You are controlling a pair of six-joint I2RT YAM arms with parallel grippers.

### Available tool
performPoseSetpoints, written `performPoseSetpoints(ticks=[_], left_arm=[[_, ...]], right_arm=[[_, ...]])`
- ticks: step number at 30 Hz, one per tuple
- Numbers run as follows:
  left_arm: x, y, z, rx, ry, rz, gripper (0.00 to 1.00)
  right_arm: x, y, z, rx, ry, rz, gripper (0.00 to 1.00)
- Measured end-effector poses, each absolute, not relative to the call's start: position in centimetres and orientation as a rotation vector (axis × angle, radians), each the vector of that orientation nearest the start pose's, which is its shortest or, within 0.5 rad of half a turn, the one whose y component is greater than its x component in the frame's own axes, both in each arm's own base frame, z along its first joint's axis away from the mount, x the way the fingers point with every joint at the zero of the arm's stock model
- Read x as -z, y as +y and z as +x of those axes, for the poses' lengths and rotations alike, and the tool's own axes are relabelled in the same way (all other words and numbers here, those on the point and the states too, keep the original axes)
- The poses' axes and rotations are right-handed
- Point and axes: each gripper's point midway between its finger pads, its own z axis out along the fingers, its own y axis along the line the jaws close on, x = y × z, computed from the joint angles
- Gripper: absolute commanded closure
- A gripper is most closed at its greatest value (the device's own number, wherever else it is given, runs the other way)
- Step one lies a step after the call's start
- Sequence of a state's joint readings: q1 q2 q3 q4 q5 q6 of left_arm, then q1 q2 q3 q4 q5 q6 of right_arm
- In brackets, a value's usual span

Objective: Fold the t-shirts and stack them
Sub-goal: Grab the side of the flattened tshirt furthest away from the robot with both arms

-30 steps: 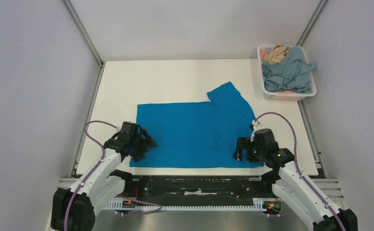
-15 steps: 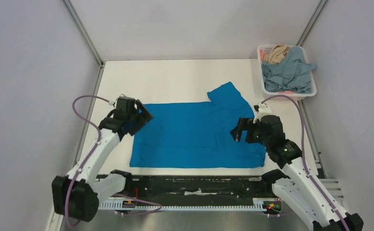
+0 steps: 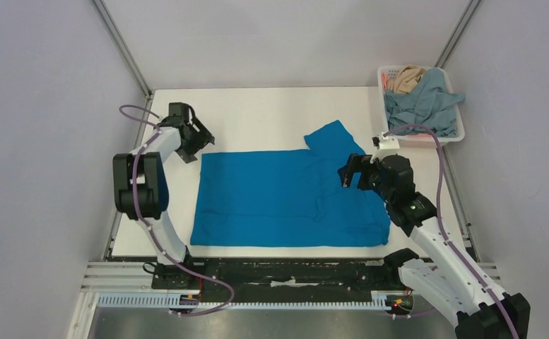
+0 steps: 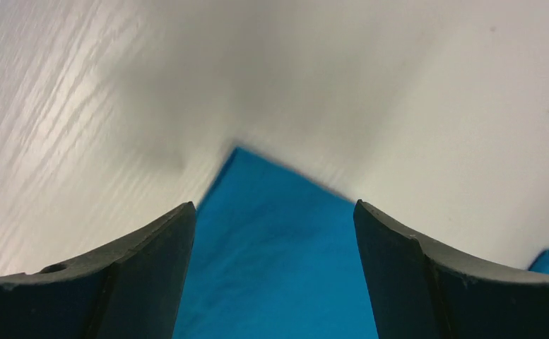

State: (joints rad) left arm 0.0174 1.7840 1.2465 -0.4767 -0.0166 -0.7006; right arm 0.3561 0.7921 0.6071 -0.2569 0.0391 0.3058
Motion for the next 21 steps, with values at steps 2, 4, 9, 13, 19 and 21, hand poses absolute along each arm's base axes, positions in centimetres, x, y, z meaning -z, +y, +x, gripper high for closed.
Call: performPoseSetpoints(ticks=[2, 4, 9, 13, 19, 21], left_arm=[[-4.9, -1.1, 43.5, 0.242, 2.467, -0.928, 0.12], [-3.2, -0.6, 43.9, 0.244, 2.498, -0.941, 0.16], [-3.5, -1.2, 44.7, 0.31, 2.511, -0.886, 0.22], [-3.1, -2.4, 44.2, 0.382, 2.55, -0.834, 0.25], [-2.9, -3.1, 43.7, 0.433, 2.57, -0.79, 0.36], [-2.9, -3.2, 43.5, 0.444, 2.576, -0.783, 0.41]], right_arm=[[-17.3, 10.9, 27.9, -0.373, 2.024, -0.036, 0.02], [-16.9, 11.0, 28.2, -0.363, 2.032, -0.048, 0.02], [-15.6, 11.0, 28.5, -0.339, 2.072, -0.068, 0.02], [-15.3, 10.9, 28.7, -0.332, 2.076, -0.07, 0.02], [-15.0, 11.1, 29.2, -0.332, 2.078, -0.07, 0.02], [-14.9, 11.2, 29.3, -0.334, 2.082, -0.072, 0.02]])
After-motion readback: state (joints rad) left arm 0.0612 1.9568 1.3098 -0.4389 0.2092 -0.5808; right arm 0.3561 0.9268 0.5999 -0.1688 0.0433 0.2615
